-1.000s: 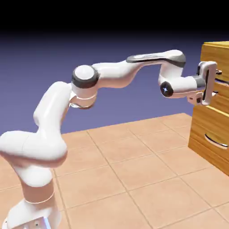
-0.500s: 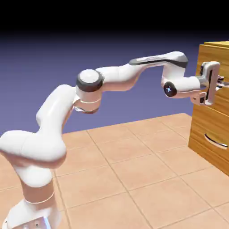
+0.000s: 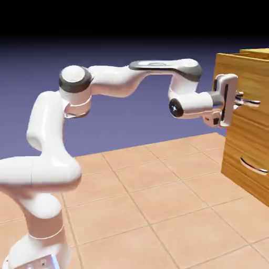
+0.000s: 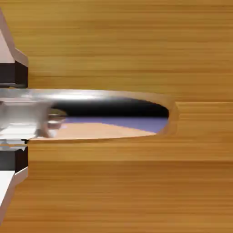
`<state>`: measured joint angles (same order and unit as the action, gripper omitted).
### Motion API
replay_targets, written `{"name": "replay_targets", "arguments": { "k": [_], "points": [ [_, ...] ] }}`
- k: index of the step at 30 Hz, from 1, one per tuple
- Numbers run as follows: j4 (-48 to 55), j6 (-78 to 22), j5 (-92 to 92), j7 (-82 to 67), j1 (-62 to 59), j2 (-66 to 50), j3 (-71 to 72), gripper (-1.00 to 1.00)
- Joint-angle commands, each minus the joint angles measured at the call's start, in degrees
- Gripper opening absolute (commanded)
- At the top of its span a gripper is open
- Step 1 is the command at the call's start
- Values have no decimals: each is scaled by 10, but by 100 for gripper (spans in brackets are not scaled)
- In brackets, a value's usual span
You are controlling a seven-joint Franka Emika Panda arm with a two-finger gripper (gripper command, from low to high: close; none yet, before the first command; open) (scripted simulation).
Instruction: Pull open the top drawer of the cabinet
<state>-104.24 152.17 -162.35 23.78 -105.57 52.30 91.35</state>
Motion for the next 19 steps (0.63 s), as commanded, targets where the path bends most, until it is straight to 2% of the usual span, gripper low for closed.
{"name": "replay_targets", "arguments": {
  "k": [1, 16, 17, 19],
  "points": [
    [-21, -5, 0, -4, 19, -3, -12, -100],
    [-299, -52, 17, -18, 311, 15, -213, -100],
    [-299, -52, 17, -18, 311, 15, -213, 100],
    [-317, -52, 21, -16, 332, 22, -227, 100]
  ]
}}
